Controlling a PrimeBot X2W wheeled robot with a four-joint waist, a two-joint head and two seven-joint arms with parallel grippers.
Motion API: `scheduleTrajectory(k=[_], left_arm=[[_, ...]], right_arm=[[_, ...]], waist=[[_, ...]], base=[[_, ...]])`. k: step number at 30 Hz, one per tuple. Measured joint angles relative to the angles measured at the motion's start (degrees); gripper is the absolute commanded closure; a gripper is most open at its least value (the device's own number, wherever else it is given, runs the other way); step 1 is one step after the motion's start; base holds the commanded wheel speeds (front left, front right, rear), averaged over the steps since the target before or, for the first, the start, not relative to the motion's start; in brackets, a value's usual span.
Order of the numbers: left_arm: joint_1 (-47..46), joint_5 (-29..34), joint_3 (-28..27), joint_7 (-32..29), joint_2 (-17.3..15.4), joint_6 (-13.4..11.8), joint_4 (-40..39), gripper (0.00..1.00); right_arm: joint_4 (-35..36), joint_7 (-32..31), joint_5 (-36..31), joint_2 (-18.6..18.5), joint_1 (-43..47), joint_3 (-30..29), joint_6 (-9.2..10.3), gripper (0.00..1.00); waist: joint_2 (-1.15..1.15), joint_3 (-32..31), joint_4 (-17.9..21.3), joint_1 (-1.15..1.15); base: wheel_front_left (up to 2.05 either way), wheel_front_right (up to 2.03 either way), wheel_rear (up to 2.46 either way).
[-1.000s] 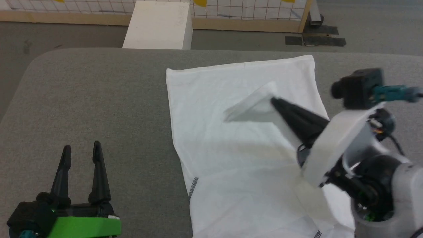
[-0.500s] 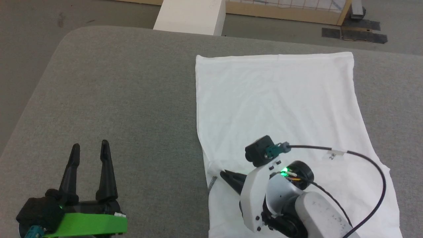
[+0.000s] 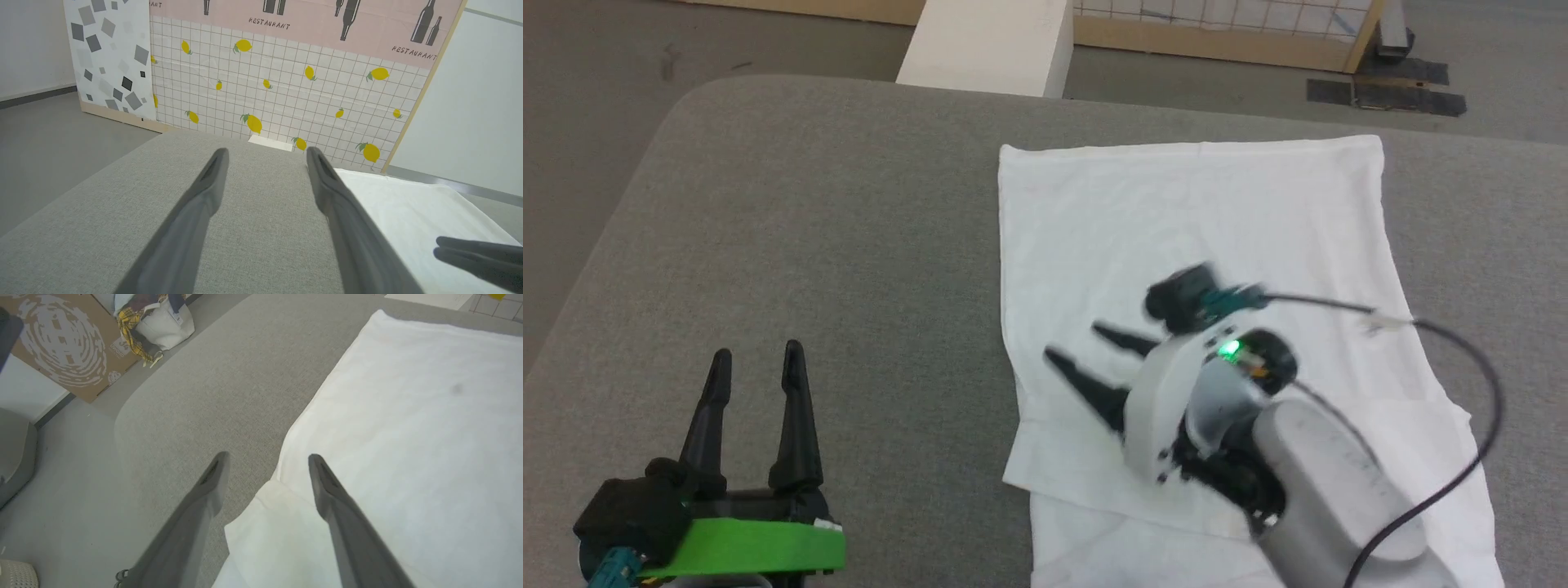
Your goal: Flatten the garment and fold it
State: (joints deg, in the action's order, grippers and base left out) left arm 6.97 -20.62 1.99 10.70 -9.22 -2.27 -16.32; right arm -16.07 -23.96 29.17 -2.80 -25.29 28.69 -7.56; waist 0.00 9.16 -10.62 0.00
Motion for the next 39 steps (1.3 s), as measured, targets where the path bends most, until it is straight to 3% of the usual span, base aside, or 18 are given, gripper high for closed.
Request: scheduleTrajectory(k=[9, 13, 16, 22, 28, 34, 39], left_arm=[[0.06, 0.00, 0.56, -0.62, -0.25, -0.30, -1.79, 0.00], [0.13, 0.00, 0.68, -0.53, -0.33, -0.26, -1.79, 0.00], [0.51, 0.01, 0.97, -0.33, -0.45, -0.13, -1.42, 0.00], [2.18, 0.70, 1.92, 0.25, -0.69, -0.08, 0.68, 0.00], [0.80, 1.25, 2.25, -1.21, -2.42, 0.27, 0.53, 0.00], [-15.85, 2.14, 1.18, -11.09, -10.84, 3.88, -1.53, 0.00], [-34.93, -0.82, 1.35, -21.30, -15.05, 6.93, 1.79, 0.00]], right_arm=[[21.00, 3.38, -11.90, -4.68, 4.95, -25.64, 0.00, 0.00], [30.56, 5.45, -18.45, -3.57, 12.30, -35.24, 0.00, 0.00], [34.86, 8.02, -20.85, -1.81, 17.94, -39.14, 0.00, 0.00], [36.29, 14.48, -22.59, -0.14, 27.76, -40.65, -0.01, 0.00], [35.16, 17.53, -19.29, -0.14, 30.10, -41.23, 0.00, 0.00], [37.42, 17.79, -19.91, -0.14, 27.50, -38.91, 0.00, 0.00], [40.41, 16.69, -20.67, -0.12, 23.76, -37.54, 0.00, 0.00]], waist=[[0.00, -1.00, 4.56, 0.00], [0.00, -1.13, 6.42, 0.00], [0.00, -1.06, 7.55, 0.00], [0.00, -0.83, 8.76, 0.00], [0.00, -0.19, 8.90, 0.00], [0.00, 2.87, 8.71, 0.00], [0.00, 6.90, 8.57, 0.00]], base=[[0.00, 0.00, 0.00], [0.00, 0.00, 0.00], [0.00, 0.00, 0.00], [0.00, 0.00, 0.00], [0.00, 0.00, 0.00], [0.00, 0.00, 0.00], [0.00, 0.00, 0.00]])
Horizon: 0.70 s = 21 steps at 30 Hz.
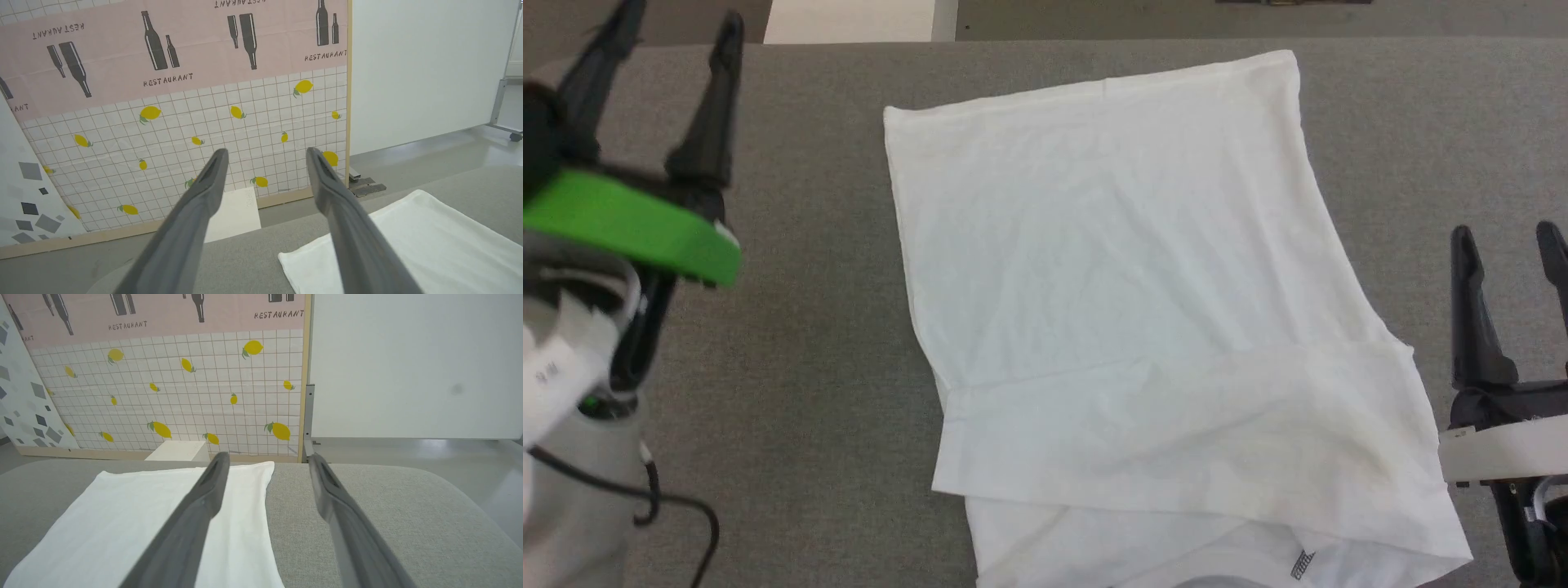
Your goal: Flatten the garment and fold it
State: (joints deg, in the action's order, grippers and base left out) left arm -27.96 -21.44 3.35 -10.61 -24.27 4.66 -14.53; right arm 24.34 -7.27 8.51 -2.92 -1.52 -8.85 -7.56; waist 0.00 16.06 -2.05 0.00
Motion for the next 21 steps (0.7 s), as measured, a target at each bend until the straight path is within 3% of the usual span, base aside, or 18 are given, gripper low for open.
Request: scheduleTrajectory(k=[5, 10, 14, 21], left_arm=[[-18.70, -3.04, 2.46, -9.31, -3.37, 1.46, 9.12, 0.00], [-29.22, -5.90, 5.92, -16.19, -4.47, 2.22, 18.20, 0.00], [-33.03, -6.83, 9.04, -20.81, -6.48, 2.41, 23.19, 0.00], [-33.47, -13.83, 10.92, -30.06, -7.14, 2.43, 27.96, 0.00]], right_arm=[[2.96, -0.79, -0.33, 0.00, -3.59, 1.69, 0.00, 0.00], [4.16, -0.85, -0.38, 0.00, -6.01, 3.11, 0.00, 0.00], [4.56, -0.78, -0.37, 0.00, -7.01, 3.48, 0.00, 0.00], [4.58, -0.43, -0.01, -0.01, -7.82, 2.90, 0.00, 0.00]], waist=[[0.00, 5.45, 0.01, -0.01], [0.00, 11.08, 0.38, -0.01], [0.00, 15.52, 1.10, -0.01], [0.00, 22.88, 3.19, -0.02]], base=[[0.00, 0.00, 0.00], [0.00, 0.00, 0.00], [0.00, 0.00, 0.00], [0.00, 0.00, 0.00]])
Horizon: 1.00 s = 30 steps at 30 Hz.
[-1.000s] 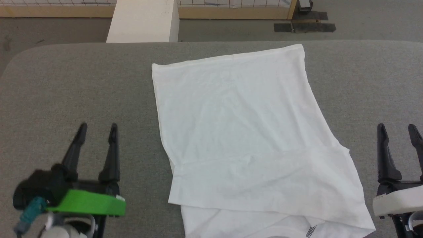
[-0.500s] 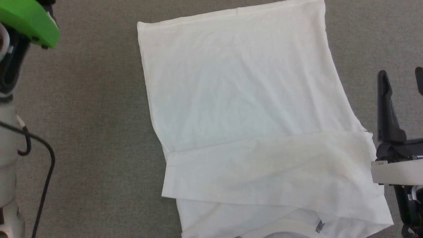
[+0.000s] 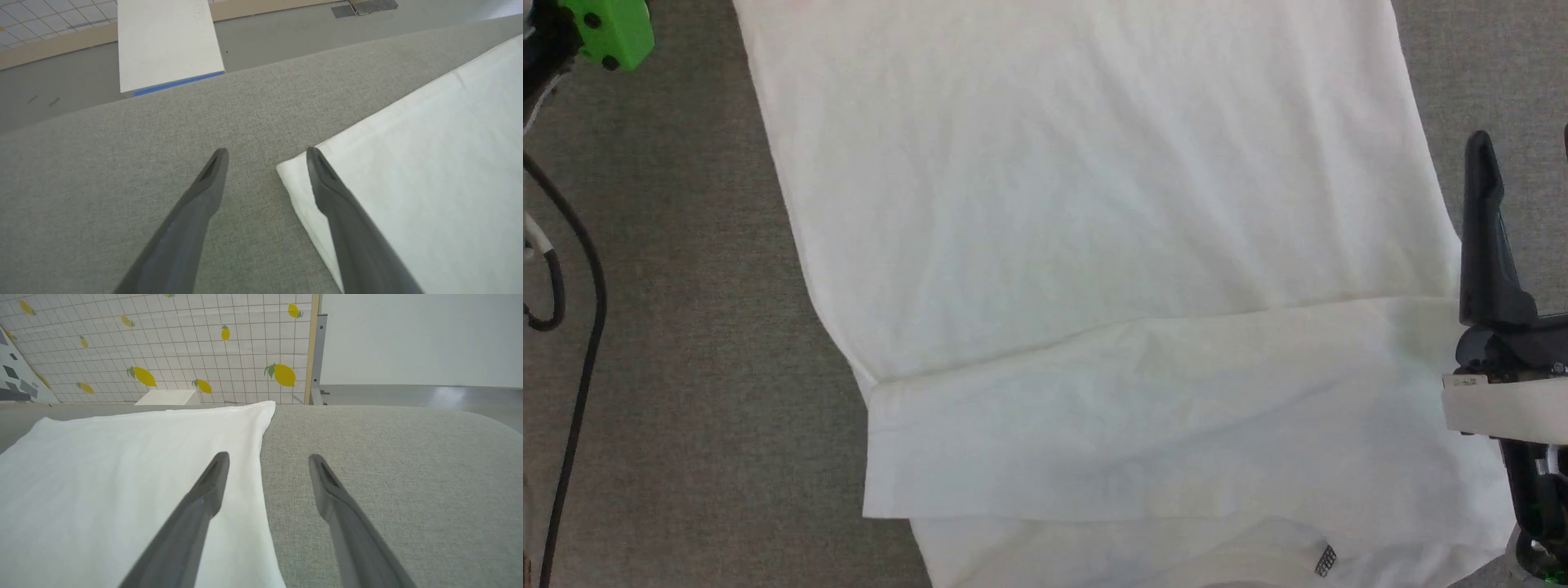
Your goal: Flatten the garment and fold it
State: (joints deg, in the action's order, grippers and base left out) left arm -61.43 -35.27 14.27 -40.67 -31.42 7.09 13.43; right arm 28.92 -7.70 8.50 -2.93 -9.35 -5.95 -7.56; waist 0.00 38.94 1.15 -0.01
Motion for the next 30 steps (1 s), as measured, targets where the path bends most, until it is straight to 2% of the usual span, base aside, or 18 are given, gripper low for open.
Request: scheduleTrajectory(k=[4, 9, 10, 11, 16, 19, 21, 25, 27, 30], left_arm=[[0.88, -2.89, -0.38, -3.71, -0.08, -0.20, 0.58, 0.00], [2.03, -4.59, -0.97, -6.64, -1.08, -1.86, -1.22, 0.00], [2.13, -4.59, -1.05, -6.64, -1.21, -1.91, -1.52, 0.57], [2.29, -4.61, -1.13, -6.62, -1.25, -1.94, -1.71, 1.00], [3.71, -5.72, -1.11, -4.60, -0.66, -1.81, -2.67, 1.00], [4.89, -5.56, -0.29, -2.07, -0.32, -1.48, -2.71, 1.00], [6.03, -5.56, 0.29, -0.94, 0.41, -1.23, -2.34, 1.00], [7.76, -5.73, 1.82, 0.24, 1.94, -0.85, -1.25, 1.00], [8.47, -5.78, 2.52, 0.52, 2.46, -0.58, -0.94, 1.00], [8.81, -6.19, 3.39, 1.23, 2.97, -0.51, -0.86, 1.00]], right_arm=[[-0.29, 0.15, 0.08, 0.00, -0.12, -0.02, 0.00, 0.00], [-0.56, 0.15, 0.08, 0.00, -0.89, -0.10, 0.00, 0.00], [-0.66, 0.15, 0.08, 0.00, -1.24, -0.07, 0.00, 0.00], [-0.73, 0.15, 0.08, 0.00, -1.48, 0.01, 0.00, 0.00], [-0.53, -1.13, 0.08, 0.01, -3.07, 0.52, 0.00, 0.00], [0.97, -4.64, -0.92, -0.29, -7.42, 0.20, 0.00, 0.00], [2.13, -8.32, -1.01, -2.30, -12.05, -0.16, -0.01, 0.00], [1.26, -19.70, 1.83, -7.70, -24.64, -1.54, -0.01, 0.00], [-1.86, -26.24, 3.31, -9.79, -32.38, -1.74, -0.01, 0.00], [-8.72, -34.94, 4.50, -10.44, -41.66, -2.58, 0.00, 0.00]], waist=[[0.00, 2.42, 0.94, 0.00], [0.00, 4.58, 1.76, 0.01], [0.00, 4.89, 1.87, 0.01], [0.00, 5.10, 1.96, 0.01], [0.00, 4.90, 2.04, 0.01], [0.00, 3.68, 1.83, 0.01], [0.00, 2.61, 1.63, 0.01], [0.00, 0.08, 0.98, 0.01], [0.00, -1.18, 0.50, 0.01], [0.00, -2.40, -0.54, 0.01]], base=[[0.00, 0.00, 0.00], [0.00, 0.00, 0.00], [0.00, 0.00, 0.00], [0.00, 0.00, 0.00], [0.00, 0.00, 0.00], [0.00, 0.00, 0.00], [0.00, 0.00, 0.00], [0.00, 0.00, 0.00], [0.00, 0.00, 0.00], [0.00, 0.00, 0.00]])
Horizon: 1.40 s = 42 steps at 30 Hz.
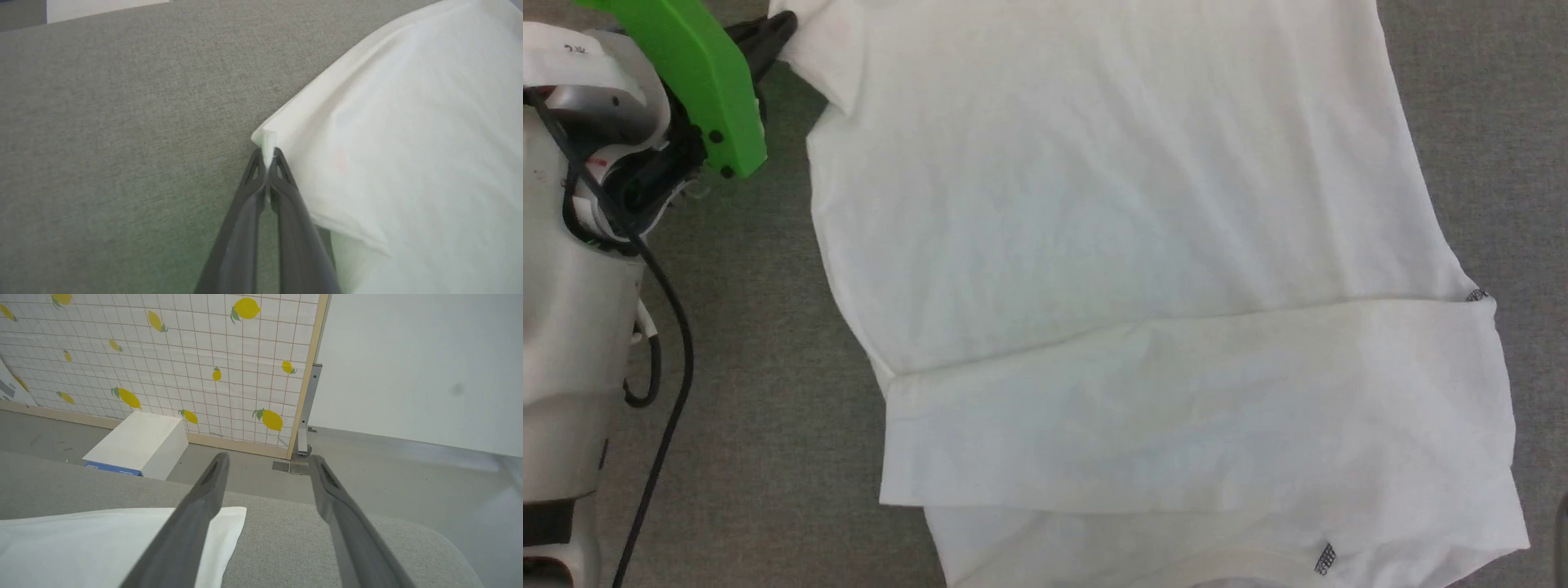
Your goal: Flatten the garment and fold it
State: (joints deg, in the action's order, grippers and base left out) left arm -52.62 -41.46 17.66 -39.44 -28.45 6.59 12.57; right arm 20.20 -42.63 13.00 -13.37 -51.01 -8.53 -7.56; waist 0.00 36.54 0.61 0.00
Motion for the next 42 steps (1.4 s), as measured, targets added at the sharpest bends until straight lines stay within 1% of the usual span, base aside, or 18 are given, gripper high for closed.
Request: scheduleTrajectory(k=[1, 2, 4, 6, 9, 11, 14, 18, 23, 26, 28, 29, 30, 34, 37, 41, 42], left_arm=[[-0.01, -0.04, 0.22, 0.21, 0.22, 0.00, -0.02, 1.00], [-0.02, -0.13, 0.42, 0.26, 0.34, 0.00, -0.04, 1.00], [-0.08, -0.18, 1.09, 0.56, 0.78, 0.13, -0.12, 1.00], [-0.24, -0.23, 1.66, 0.98, 1.34, 0.29, -0.31, 1.00], [-0.65, -0.34, 2.63, 1.56, 1.97, 0.44, -0.68, 1.00], [-1.45, -0.44, 3.52, 2.01, 2.50, 0.44, -0.98, 1.00], [-2.88, -0.59, 4.60, 2.72, 3.52, 0.46, -1.56, 1.00], [-4.49, -1.36, 6.04, 3.31, 4.12, 0.49, -1.65, 1.00], [-6.53, -2.23, 7.69, 4.48, 4.60, 0.52, -1.68, 1.00], [-8.10, -3.79, 9.35, 5.83, 4.63, 0.77, -1.60, 1.00], [-8.63, -4.16, 9.80, 6.35, 4.58, 0.78, -1.42, 1.00], [-8.85, -4.44, 10.09, 6.78, 4.50, 0.78, -1.24, 1.00], [-9.01, -4.68, 10.24, 6.99, 4.44, 0.87, -1.03, 1.00], [-9.79, -5.52, 10.57, 8.99, 4.01, 0.94, -0.02, 1.00], [-9.96, -5.46, 9.95, 12.38, 3.44, 0.94, 1.18, 1.00], [-10.12, -2.93, 7.99, 19.47, 2.86, 0.82, 3.41, 1.00], [-10.78, -1.57, 6.69, 24.21, 2.68, 0.11, 4.31, 1.00]], right_arm=[[-3.00, -3.05, -0.02, 0.14, -2.96, -0.36, -0.01, 0.00], [-5.37, -4.72, -0.42, 0.47, -5.28, -0.85, -0.01, 0.00], [-11.25, -7.57, -2.89, 1.38, -11.05, -1.71, 0.00, 0.00], [-16.22, -9.78, -5.45, 3.37, -15.20, -3.52, 0.00, 0.00], [-22.95, -13.43, -10.43, 5.93, -18.92, -5.50, 0.00, 0.00], [-26.28, -14.75, -13.68, 7.01, -20.03, -6.01, 0.00, 0.00], [-29.56, -16.08, -17.08, 7.78, -21.07, -6.80, 0.00, 0.00], [-32.43, -16.86, -20.03, 8.88, -21.30, -7.97, 0.00, 0.00], [-33.68, -17.01, -22.83, 9.00, -21.51, -10.05, 0.00, 0.00], [-34.30, -16.18, -24.02, 9.37, -21.51, -11.98, 0.00, 0.00], [-34.35, -15.82, -24.29, 9.38, -21.51, -12.50, 0.00, 0.00], [-34.35, -15.52, -24.68, 9.39, -21.51, -12.74, 0.00, 0.65], [-34.35, -15.37, -24.91, 9.39, -21.51, -12.83, 0.00, 1.00], [-34.05, -14.03, -25.19, 9.58, -21.53, -13.56, 0.00, 1.00], [-33.92, -11.32, -24.14, 9.79, -21.53, -13.69, 0.00, 1.00], [-33.68, -6.75, -21.31, 9.27, -21.62, -13.39, -0.01, 1.00], [-33.34, -3.66, -19.27, 7.98, -21.64, -13.02, -0.01, 1.00]], waist=[[0.00, -0.26, -0.48, 0.00], [0.00, -0.40, -0.87, 0.00], [0.00, -0.50, -1.92, 0.00], [0.00, -0.30, -2.81, 0.01], [0.00, 0.62, -3.95, 0.01], [0.00, 1.58, -4.69, 0.00], [0.00, 3.02, -5.89, 0.01], [0.00, 4.99, -7.56, 0.01], [0.00, 7.14, -9.47, 0.01], [0.00, 8.66, -11.14, 0.01], [0.00, 9.14, -11.58, 0.01], [0.00, 9.38, -11.78, 0.00], [0.00, 9.55, -11.92, 0.00], [0.00, 10.13, -12.15, 0.00], [0.00, 9.91, -11.77, 0.00], [0.00, 8.60, -11.02, 0.00], [0.00, 7.11, -10.40, 0.00]], base=[[0.00, 0.00, 0.00], [0.00, 0.00, 0.00], [0.00, 0.00, 0.00], [0.00, 0.00, 0.00], [0.00, 0.00, 0.00], [0.00, 0.00, 0.00], [0.00, 0.00, 0.00], [0.00, 0.00, 0.00], [0.00, 0.00, 0.00], [0.00, 0.00, 0.00], [0.00, 0.00, 0.00], [0.00, 0.00, 0.00], [0.00, 0.00, 0.00], [0.00, 0.00, 0.00], [0.00, 0.00, 0.00], [0.00, 0.00, 0.00], [0.00, 0.00, 0.00]])
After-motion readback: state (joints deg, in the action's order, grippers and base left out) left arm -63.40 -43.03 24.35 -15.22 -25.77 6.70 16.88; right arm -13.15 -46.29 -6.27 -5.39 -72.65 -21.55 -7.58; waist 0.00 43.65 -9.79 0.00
